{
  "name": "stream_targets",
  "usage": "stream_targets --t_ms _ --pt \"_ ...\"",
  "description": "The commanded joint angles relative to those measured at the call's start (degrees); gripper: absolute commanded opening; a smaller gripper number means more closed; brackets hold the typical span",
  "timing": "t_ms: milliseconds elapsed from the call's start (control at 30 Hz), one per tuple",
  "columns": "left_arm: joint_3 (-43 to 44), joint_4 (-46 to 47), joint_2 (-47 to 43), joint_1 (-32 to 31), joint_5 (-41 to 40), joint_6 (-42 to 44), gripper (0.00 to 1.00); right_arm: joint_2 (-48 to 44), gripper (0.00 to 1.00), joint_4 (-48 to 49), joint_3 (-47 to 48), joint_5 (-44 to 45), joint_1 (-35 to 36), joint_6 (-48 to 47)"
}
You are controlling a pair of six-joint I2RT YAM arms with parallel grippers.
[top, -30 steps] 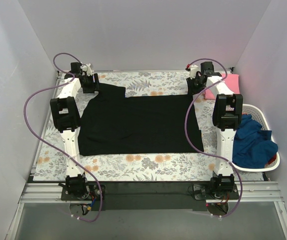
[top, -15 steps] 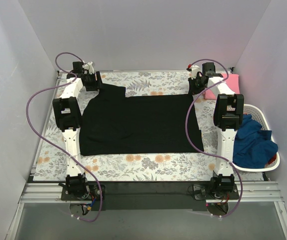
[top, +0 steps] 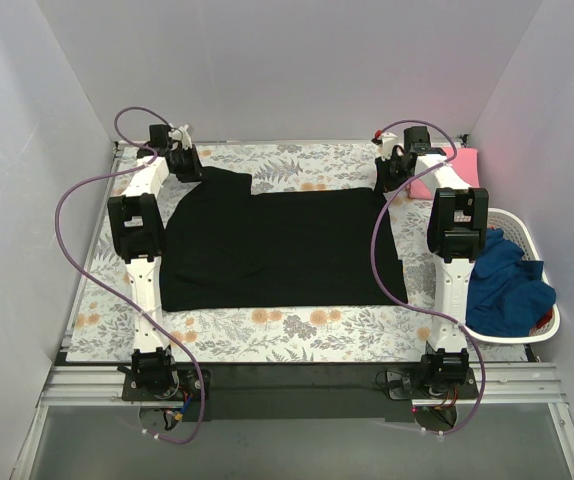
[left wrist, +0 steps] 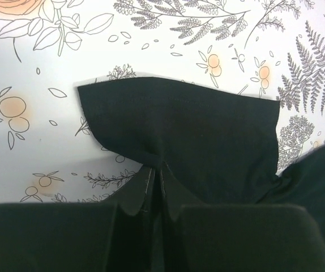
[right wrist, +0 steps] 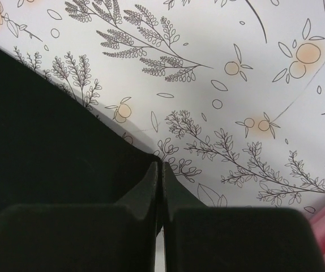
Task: Fold and stack the t-shirts
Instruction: Fold the tshirt
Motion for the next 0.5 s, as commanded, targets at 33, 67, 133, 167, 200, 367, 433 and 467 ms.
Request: stream_targets --t_ms 33,67,133,167,200,367,433,467 --pt "-2.52 3.64 -7.25 0.03 1.29 1.36 0.0 -3.96 0.01 -2.92 -0.93 -1.01 -0.57 0.56" --pt "-4.18 4.35 -8.04 0.21 2.0 1.97 0.0 -4.23 0.01 -3.0 -1.01 -1.27 -0.83 0.73" --pt "-5.68 5.76 -9.89 0.38 2.88 2.42 0.0 -5.28 0.01 -2.92 -1.28 -1.54 -1.1 0.82" --pt "-6.21 6.02 -10.42 0.56 4.45 2.85 0.0 -5.63 0.01 -2.92 -1.54 -1.8 -1.36 0.82" --pt "-7.35 6.29 -11.55 0.73 5.08 3.55 0.0 -6.33 0.01 -2.92 -2.15 -1.89 -1.45 0.82" --pt "-12.62 7.95 -15.78 0.91 7.1 6.11 0.0 -8.18 0.01 -3.01 -3.56 -2.94 -1.63 0.56" --pt "-15.86 9.8 -17.44 1.09 7.37 6.98 0.0 -8.88 0.01 -2.92 -4.0 -3.12 -1.71 0.38" --pt "-16.67 10.41 -18.76 1.09 7.45 7.25 0.0 -9.15 0.01 -2.92 -4.0 -3.64 -1.71 0.38"
